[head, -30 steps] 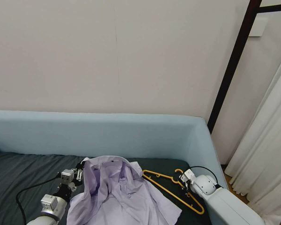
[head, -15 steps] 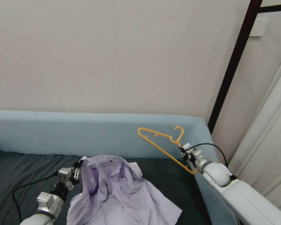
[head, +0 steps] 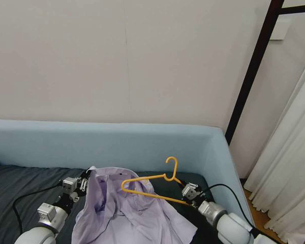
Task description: Pick up the clothes from the sofa and hang them on the clothes hanger.
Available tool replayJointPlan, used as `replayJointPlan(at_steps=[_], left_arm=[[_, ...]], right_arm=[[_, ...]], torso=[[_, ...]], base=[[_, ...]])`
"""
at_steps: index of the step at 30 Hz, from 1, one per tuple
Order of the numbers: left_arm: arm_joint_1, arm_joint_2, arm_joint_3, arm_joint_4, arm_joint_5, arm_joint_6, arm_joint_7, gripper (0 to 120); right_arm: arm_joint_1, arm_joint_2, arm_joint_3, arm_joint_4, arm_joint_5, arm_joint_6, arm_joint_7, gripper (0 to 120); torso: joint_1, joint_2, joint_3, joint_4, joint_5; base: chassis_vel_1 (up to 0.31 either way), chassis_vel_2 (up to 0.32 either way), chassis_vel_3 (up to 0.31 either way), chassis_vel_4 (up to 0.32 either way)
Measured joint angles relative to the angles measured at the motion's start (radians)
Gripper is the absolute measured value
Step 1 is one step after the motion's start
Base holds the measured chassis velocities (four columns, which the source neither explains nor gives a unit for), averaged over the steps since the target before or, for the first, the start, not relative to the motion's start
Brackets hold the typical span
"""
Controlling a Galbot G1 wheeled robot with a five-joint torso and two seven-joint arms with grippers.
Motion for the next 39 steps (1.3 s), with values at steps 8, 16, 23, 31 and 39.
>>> replayJointPlan(at_steps=[8, 16, 23, 31, 39], left_arm=[[0.041, -0.023, -0.017, -0.084, 0.004, 0.021, -0.002, 0], [0.043, -0.050, -0.012, -0.086, 0.016, 0.024, -0.004, 0], [0.052, -0.060, -0.003, -0.100, 0.028, 0.024, -0.006, 0], [0.086, -0.084, 0.029, -0.140, 0.069, 0.024, -0.008, 0], [0.160, -0.110, 0.055, -0.192, 0.131, 0.020, -0.007, 0]], right_arm=[[0.121, 0.059, -0.183, -0.021, 0.009, -0.100, 0.069, 5], [0.212, 0.104, -0.321, -0.017, 0.163, -0.249, 0.201, 5], [0.248, 0.130, -0.376, 0.000, 0.239, -0.326, 0.314, 5], [0.284, 0.162, -0.436, -0.005, 0.255, -0.367, 0.383, 5], [0.337, 0.217, -0.477, -0.051, 0.262, -0.368, 0.424, 5]], torso=[[0.000, 0.000, 0.000, -0.0001, 0.0000], [0.000, 0.000, 0.000, 0.0000, 0.0000], [0.000, 0.000, 0.000, -0.0001, -0.0001], [0.000, 0.000, 0.000, -0.0001, 0.0000], [0.000, 0.000, 0.000, 0.0000, 0.0001]], base=[[0.000, 0.000, 0.000, 0.000], [0.000, 0.000, 0.000, 0.000], [0.000, 0.000, 0.000, 0.000], [0.000, 0.000, 0.000, 0.000], [0.000, 0.000, 0.000, 0.000]])
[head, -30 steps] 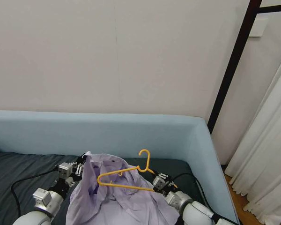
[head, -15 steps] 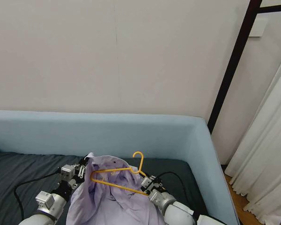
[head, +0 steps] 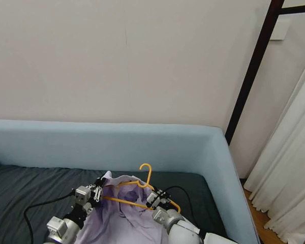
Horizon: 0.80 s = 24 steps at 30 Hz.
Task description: Pick up the clothes from the sofa and hang them on the clothes hanger.
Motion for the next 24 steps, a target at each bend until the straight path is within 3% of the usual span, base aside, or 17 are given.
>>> replayJointPlan(at_steps=[9, 16, 24], left_arm=[[0.060, -0.039, -0.012, -0.009, 0.074, -0.033, -0.003, 0], [0.119, -0.089, -0.036, -0.044, 0.170, -0.027, -0.120, 0], [0.111, -0.102, -0.093, -0.085, 0.160, 0.016, -0.204, 0]], right_arm=[[0.066, 0.046, -0.014, -0.031, 0.042, 0.002, 0.039, 5], [0.102, 0.038, -0.016, 0.008, 0.154, -0.056, 0.106, 5], [0.096, 0.014, -0.032, -0.009, 0.056, -0.043, 0.112, 5]], torso=[[0.000, 0.000, 0.000, 0.0000, 0.0000], [0.000, 0.000, 0.000, 0.0000, 0.0000], [0.000, 0.000, 0.000, -0.0001, 0.0000]], base=[[0.000, 0.000, 0.000, 0.000], [0.000, 0.000, 0.000, 0.000], [0.000, 0.000, 0.000, 0.000]])
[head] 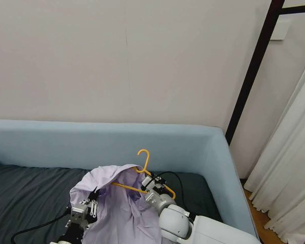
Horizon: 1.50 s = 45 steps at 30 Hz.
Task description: Pick up the clothes from the sofa and hang them on the clothes hanger.
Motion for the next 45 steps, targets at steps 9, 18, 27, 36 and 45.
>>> replayJointPlan(at_steps=[9, 18, 27, 36, 45], left_arm=[[0.013, 0.018, 0.013, -0.055, -0.033, 0.015, 0.020, 0], [-0.032, -0.032, 0.110, -0.007, -0.037, 0.005, 0.055, 0], [-0.095, -0.045, 0.102, 0.032, -0.087, 0.008, 0.042, 0], [-0.131, -0.017, 0.076, 0.020, -0.128, 0.036, 0.012, 0], [-0.129, -0.025, 0.106, 0.009, -0.116, 0.055, 0.002, 0]], right_arm=[[0.013, -0.002, 0.000, -0.044, -0.103, 0.033, 0.006, 5], [0.027, 0.059, -0.042, -0.098, -0.100, 0.043, 0.105, 5], [0.016, 0.101, -0.054, -0.208, -0.311, 0.169, 0.146, 5], [-0.028, 0.107, -0.036, -0.314, -0.526, 0.237, 0.152, 5], [-0.049, 0.095, -0.017, -0.334, -0.596, 0.243, 0.151, 5]], torso=[[0.000, 0.000, 0.000, 0.0000, 0.0001], [0.000, 0.000, 0.000, 0.0001, 0.0000], [0.000, 0.000, 0.000, 0.0001, -0.0001], [0.000, 0.000, 0.000, 0.0000, 0.0001], [0.000, 0.000, 0.000, 0.0000, 0.0000]], base=[[0.000, 0.000, 0.000, 0.000], [0.000, 0.000, 0.000, 0.000], [0.000, 0.000, 0.000, 0.000], [0.000, 0.000, 0.000, 0.000], [0.000, 0.000, 0.000, 0.000]])
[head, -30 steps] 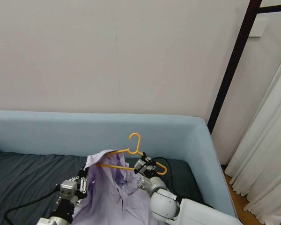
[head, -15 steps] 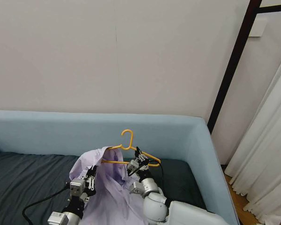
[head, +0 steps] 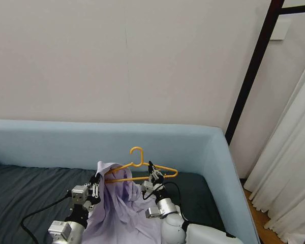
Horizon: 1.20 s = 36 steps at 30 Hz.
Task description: Pick up the clothes from the sofa and hang them on the clothes hanger.
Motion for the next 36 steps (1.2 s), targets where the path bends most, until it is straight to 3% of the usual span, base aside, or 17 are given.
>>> replayJointPlan(at_steps=[5, 18, 28, 36], left_arm=[[-0.003, -0.016, 0.027, 0.023, 0.019, -0.004, 0.008, 0], [0.010, -0.028, 0.018, 0.039, 0.038, -0.034, 0.033, 0], [-0.014, 0.007, -0.035, 0.006, -0.009, -0.017, 0.030, 0], [-0.020, -0.005, -0.005, 0.012, -0.002, 0.000, 0.029, 0]], right_arm=[[0.006, 0.028, -0.022, 0.057, 0.103, -0.034, 0.032, 5], [0.045, 0.131, -0.029, 0.035, 0.180, 0.005, 0.085, 5], [-0.010, 0.087, -0.031, -0.040, 0.065, 0.076, 0.076, 5], [-0.035, 0.089, -0.020, -0.071, -0.051, 0.111, 0.070, 5]], torso=[[0.000, 0.000, 0.000, 0.0001, 0.0000], [0.000, 0.000, 0.000, 0.0003, -0.0001], [0.000, 0.000, 0.000, -0.0001, 0.0001], [0.000, 0.000, 0.000, 0.0000, 0.0001]], base=[[0.000, 0.000, 0.000, 0.000], [0.000, 0.000, 0.000, 0.000], [0.000, 0.000, 0.000, 0.000], [0.000, 0.000, 0.000, 0.000]])
